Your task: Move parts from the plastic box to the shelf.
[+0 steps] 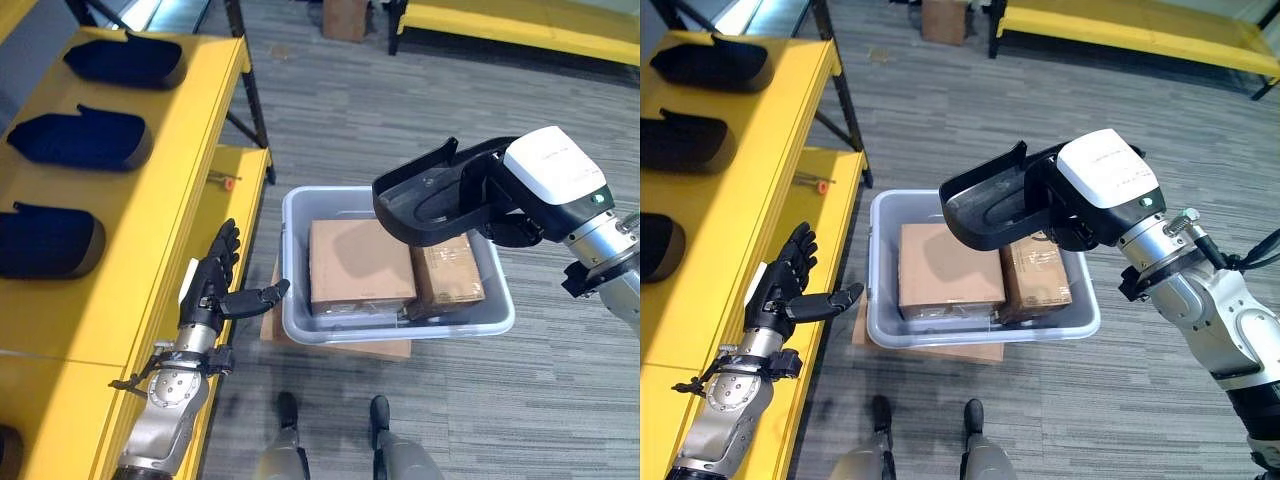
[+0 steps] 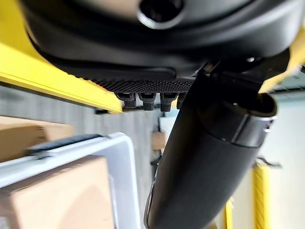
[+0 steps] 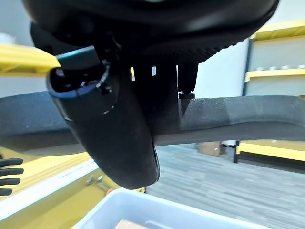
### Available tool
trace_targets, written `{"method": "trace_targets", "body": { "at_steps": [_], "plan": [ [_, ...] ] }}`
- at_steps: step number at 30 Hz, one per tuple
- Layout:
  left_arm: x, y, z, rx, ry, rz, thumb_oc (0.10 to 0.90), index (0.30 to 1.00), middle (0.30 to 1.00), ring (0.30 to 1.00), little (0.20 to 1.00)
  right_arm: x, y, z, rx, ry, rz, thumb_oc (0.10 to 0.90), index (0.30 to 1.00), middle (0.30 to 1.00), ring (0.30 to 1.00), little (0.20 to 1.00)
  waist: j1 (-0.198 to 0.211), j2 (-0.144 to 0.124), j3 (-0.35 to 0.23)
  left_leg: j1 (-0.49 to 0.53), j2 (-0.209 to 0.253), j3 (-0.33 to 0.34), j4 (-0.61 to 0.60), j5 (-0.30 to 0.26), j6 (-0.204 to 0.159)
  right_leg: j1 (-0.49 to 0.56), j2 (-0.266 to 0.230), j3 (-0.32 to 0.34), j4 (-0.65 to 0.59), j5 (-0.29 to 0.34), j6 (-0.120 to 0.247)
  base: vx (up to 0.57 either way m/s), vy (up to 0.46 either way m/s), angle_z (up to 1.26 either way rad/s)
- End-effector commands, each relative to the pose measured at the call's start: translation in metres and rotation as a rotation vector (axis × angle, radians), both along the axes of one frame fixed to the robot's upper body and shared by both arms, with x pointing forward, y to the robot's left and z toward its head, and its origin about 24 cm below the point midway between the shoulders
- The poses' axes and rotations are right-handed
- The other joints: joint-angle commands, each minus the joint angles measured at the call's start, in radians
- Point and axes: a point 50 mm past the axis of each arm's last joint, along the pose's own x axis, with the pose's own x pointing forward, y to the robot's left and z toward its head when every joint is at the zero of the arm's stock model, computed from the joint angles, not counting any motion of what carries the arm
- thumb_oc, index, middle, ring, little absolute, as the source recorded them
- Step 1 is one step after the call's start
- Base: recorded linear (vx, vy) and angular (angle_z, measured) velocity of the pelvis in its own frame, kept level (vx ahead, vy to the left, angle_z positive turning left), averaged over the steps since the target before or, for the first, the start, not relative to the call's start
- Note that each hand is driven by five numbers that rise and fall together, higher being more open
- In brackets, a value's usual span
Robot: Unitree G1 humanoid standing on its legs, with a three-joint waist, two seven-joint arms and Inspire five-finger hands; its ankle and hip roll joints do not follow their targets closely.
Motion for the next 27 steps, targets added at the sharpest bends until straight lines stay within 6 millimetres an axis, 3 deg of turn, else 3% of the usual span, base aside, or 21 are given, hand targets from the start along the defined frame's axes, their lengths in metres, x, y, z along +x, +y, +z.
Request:
{"method": "trace_targets", "body": {
  "at_steps": [1, 10, 18, 27],
  "plan": [
    [0.001, -0.006, 0.05, 0.173, -0.271, -0.051, 0.9, 1.0, 1.0, 1.0, 1.0, -0.004, 0.003, 0.018, 0.072, -0.042, 0.064, 0.4, 0.3, 0.3, 0.3, 0.3, -0.028, -0.029, -0.214, 0.095, 0.079, 0.002, -0.008, -0.101, -0.046, 0.054, -0.013, 0.064, -0.001, -0.049, 0.06, 0.02, -0.009, -0.29],
    [0.016, -0.02, 0.097, 0.592, -0.542, -0.024, 0.9, 1.0, 1.0, 1.0, 1.0, -0.002, 0.007, 0.017, 0.048, 0.065, 0.12, 0.4, 0.3, 0.3, 0.3, 0.3, -0.063, -0.032, -0.246, 0.123, 0.095, 0.021, -0.008, -0.109, -0.061, 0.078, -0.006, 0.079, -0.003, -0.061, 0.059, 0.0, -0.007, -0.09],
    [0.023, -0.043, 0.107, 0.78, -0.684, -0.053, 0.9, 1.0, 1.0, 1.0, 1.0, 0.0, 0.013, 0.017, 0.033, 0.087, 0.161, 0.4, 0.3, 0.3, 0.3, 0.3, -0.08, -0.037, -0.257, 0.124, 0.099, 0.029, -0.008, -0.11, -0.068, 0.076, -0.008, 0.083, -0.006, -0.059, 0.064, 0.0, 0.007, -0.01],
    [0.021, -0.067, 0.106, 0.864, -0.754, -0.15, 0.9, 1.0, 1.0, 1.0, 1.0, 0.0, 0.022, 0.023, 0.013, 0.064, 0.202, 0.4, 0.3, 0.3, 0.3, 0.3, -0.09, -0.041, -0.261, 0.129, 0.099, 0.032, -0.008, -0.116, -0.068, 0.079, -0.01, 0.082, -0.006, -0.063, 0.066, 0.0, 0.005, -0.01]
  ]
}}
